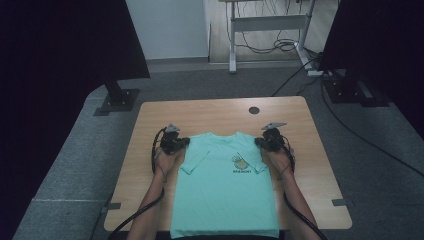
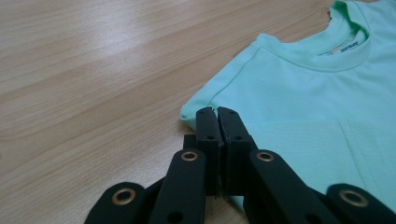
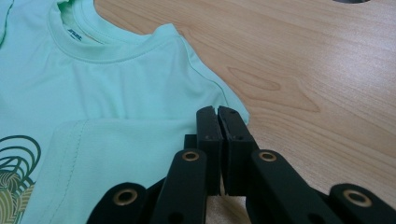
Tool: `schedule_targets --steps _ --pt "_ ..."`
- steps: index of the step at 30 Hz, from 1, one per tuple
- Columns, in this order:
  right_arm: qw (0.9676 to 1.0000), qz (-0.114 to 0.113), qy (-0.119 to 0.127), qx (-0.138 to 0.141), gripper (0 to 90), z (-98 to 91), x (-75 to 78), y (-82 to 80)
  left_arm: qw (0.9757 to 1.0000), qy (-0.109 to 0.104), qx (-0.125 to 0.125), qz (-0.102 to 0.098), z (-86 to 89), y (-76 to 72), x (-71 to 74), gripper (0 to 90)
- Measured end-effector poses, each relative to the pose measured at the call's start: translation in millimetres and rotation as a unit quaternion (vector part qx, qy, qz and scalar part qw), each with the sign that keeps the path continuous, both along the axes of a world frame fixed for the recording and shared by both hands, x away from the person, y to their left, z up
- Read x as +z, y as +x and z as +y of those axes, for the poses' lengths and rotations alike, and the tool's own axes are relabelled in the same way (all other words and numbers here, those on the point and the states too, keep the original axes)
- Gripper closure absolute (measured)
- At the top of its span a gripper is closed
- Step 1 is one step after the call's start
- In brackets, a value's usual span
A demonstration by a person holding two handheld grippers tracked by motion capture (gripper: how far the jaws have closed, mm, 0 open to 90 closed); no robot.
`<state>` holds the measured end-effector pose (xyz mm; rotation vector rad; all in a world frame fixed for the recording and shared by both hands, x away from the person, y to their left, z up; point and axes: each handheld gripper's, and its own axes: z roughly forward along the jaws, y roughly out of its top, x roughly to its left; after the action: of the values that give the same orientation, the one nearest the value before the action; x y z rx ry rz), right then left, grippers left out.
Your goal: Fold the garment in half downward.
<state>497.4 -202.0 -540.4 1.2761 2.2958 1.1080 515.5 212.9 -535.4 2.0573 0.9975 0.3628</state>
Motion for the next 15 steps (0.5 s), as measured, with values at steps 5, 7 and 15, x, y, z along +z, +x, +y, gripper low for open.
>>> schedule_targets --steps 5,7,15 --pt "1.0 -0.002 -0.006 0.003 87.2 -0.3 3.1 -1.2 1.0 -0.005 -0.004 -0.006 -2.3 -2.3 4.1 88.5" --pt "1.0 -0.003 -0.002 0.003 87.2 -1.3 4.9 -2.3 0.9999 -0.009 -0.005 -0.006 -2.4 -3.9 6.6 88.7" --pt "0.9999 -0.011 0.006 0.009 87.2 -0.6 14.2 -11.0 0.9998 -0.011 -0.009 -0.011 -5.5 -13.3 11.9 89.0"
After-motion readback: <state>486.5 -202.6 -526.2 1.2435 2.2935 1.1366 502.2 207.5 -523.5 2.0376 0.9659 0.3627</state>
